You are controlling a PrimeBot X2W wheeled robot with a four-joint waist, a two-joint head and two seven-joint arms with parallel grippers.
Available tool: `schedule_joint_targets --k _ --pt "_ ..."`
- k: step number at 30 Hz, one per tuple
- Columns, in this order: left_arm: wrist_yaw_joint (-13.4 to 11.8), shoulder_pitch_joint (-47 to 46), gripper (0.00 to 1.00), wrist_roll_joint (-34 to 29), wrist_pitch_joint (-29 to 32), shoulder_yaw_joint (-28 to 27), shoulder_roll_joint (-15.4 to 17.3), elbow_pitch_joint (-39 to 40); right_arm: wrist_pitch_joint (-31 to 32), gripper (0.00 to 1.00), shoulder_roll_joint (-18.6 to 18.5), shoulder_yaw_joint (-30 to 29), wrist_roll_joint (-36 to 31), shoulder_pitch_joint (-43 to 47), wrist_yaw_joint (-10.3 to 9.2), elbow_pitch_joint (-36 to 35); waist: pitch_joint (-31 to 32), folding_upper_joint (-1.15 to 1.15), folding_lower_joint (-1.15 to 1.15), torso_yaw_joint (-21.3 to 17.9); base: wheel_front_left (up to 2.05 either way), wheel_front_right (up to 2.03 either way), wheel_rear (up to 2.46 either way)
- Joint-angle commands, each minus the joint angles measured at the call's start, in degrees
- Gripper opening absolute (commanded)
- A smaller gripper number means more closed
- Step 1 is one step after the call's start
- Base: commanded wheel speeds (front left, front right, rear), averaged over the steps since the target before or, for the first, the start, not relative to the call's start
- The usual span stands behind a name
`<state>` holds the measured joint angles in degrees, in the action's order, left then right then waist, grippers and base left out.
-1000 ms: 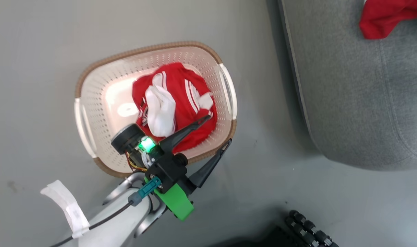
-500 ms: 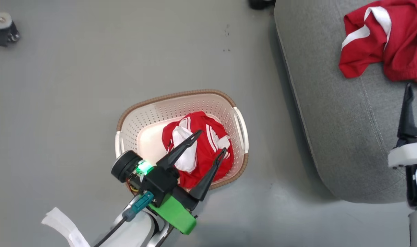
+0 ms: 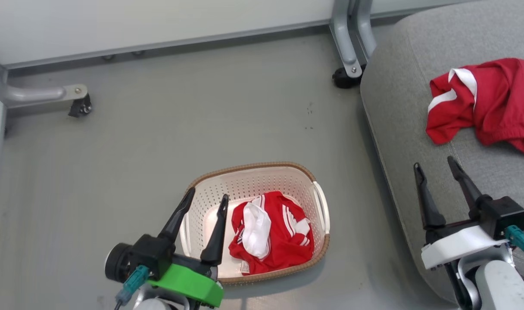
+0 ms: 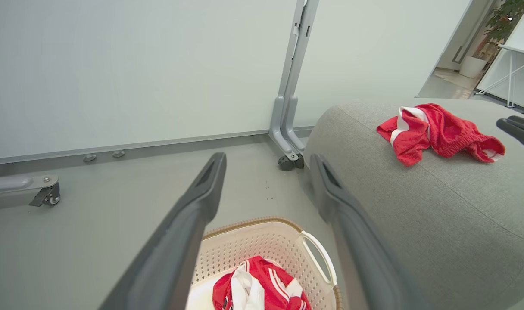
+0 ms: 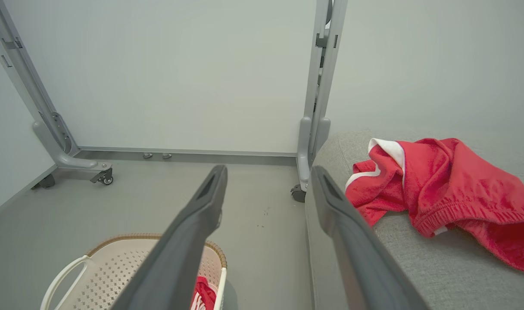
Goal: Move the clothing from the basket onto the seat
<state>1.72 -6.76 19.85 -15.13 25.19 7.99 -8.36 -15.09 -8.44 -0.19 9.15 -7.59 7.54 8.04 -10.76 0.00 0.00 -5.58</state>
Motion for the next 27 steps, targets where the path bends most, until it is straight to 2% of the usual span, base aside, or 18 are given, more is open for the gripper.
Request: schedule_joint_targets --k 1,9,15,20,23,27 --pt "-0.3 2.4 1.00 -1.0 0.0 -2.1 -0.6 0.2 -0.1 1.00 0.2 0.8 0.4 1.7 -0.09 -0.4 5.9 0.00 0.00 4.4 0.00 0.00 0.00" --pt "0.6 9.6 1.00 -3.1 0.0 -11.8 -3.7 3.6 -0.1 1.00 1.2 3.5 -0.3 5.5 -0.09 -2.7 10.0 0.00 0.00 6.9 0.00 0.00 0.00" --pt "2.0 13.2 1.00 -4.9 0.0 -16.2 -4.8 6.2 -0.1 1.00 2.1 3.9 0.1 8.2 -0.10 -5.0 11.5 0.00 0.00 7.5 0.00 0.00 0.00" --pt "3.1 16.1 1.00 -5.3 0.0 -18.3 -5.1 8.1 -0.1 1.00 2.6 4.1 0.5 10.9 -0.10 -7.0 12.7 0.00 0.00 7.3 0.00 0.00 0.00" --pt "2.6 17.6 1.00 -4.1 0.0 -18.6 -5.1 9.1 -0.1 1.00 2.8 4.1 0.2 12.8 -0.10 -6.8 13.4 0.00 0.00 7.3 0.00 0.00 0.00" --pt "2.2 19.1 1.00 -5.7 0.0 -18.4 -5.1 9.6 -0.1 1.00 3.1 3.9 0.7 14.4 -0.10 -6.1 14.0 0.00 0.00 7.3 0.00 0.00 0.00"
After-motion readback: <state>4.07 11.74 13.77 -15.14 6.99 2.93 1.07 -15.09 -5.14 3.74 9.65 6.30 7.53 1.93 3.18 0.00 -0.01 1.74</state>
